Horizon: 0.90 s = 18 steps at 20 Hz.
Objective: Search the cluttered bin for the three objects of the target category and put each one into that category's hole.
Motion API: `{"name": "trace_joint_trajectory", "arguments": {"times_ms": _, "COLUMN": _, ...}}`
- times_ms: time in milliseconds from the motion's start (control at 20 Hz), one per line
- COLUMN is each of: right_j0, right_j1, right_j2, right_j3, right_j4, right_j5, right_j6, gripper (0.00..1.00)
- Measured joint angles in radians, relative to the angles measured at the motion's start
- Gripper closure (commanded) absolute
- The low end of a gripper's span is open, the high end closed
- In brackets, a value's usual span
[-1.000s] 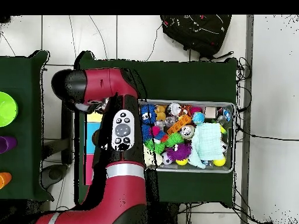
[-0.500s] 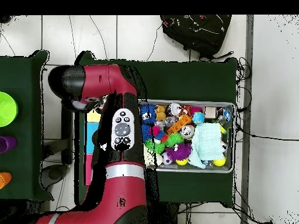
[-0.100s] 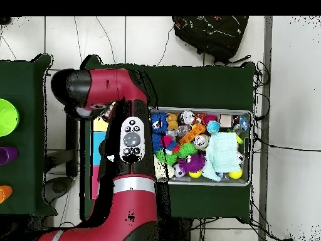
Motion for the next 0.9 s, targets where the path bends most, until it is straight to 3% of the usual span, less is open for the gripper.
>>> {"name": "trace_joint_trajectory", "arguments": {"times_ms": 900, "right_j0": -0.001, "right_j1": -0.046, "right_j2": 0.000, "right_j3": 0.022, "right_j4": 0.006, "right_j5": -0.092, "right_j6": 0.000, "gripper": 0.00}}
